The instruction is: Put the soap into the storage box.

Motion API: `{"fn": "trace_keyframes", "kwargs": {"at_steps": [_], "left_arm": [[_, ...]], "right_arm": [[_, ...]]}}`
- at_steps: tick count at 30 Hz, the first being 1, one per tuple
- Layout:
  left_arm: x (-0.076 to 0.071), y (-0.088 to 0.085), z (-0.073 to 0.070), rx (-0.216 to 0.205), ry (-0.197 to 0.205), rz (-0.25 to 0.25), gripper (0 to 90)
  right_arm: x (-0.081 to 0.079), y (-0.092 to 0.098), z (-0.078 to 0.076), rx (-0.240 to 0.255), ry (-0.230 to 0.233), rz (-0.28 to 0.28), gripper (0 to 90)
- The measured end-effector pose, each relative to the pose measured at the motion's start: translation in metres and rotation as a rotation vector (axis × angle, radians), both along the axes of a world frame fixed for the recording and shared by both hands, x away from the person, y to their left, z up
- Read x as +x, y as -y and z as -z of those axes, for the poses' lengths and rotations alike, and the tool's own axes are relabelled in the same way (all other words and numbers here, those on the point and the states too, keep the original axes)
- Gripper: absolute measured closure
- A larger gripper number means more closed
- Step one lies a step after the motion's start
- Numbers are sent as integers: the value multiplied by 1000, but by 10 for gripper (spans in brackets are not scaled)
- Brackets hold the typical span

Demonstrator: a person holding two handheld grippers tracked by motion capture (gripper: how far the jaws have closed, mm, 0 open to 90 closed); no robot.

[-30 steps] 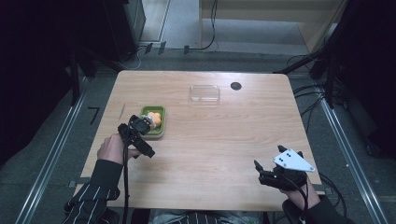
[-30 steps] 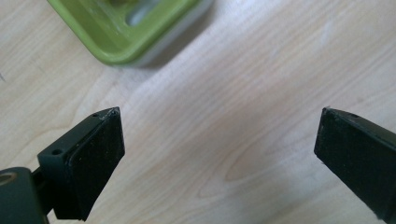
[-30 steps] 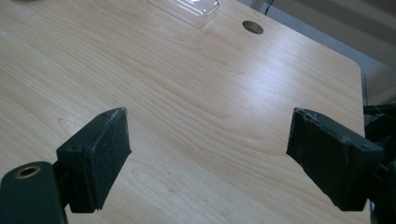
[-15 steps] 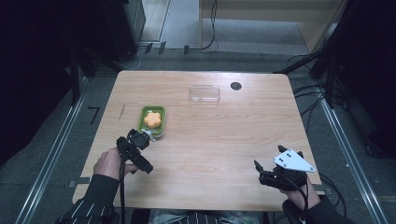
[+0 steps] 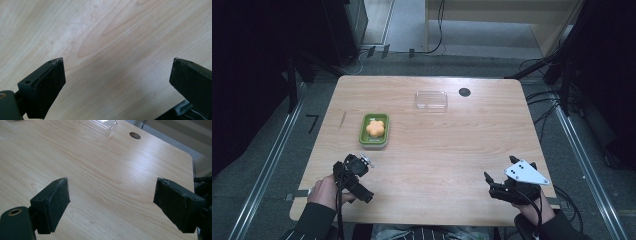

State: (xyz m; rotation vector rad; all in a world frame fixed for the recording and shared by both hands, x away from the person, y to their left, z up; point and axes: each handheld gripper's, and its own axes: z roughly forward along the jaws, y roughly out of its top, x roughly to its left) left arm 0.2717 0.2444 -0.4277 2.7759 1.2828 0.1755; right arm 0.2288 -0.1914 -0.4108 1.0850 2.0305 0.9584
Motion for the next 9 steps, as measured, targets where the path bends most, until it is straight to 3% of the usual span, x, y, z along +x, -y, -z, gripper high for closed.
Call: {"fn": "trace_keyframes", "kwargs": {"at_steps": [4, 9], "left_arm": [[-2, -1, 9, 3, -55, -1, 6], [2, 0, 10, 4, -58, 8, 6]], "right_arm": [[0, 0, 0, 0, 1, 2, 137], [0, 2, 0, 2, 10, 10, 137]]}}
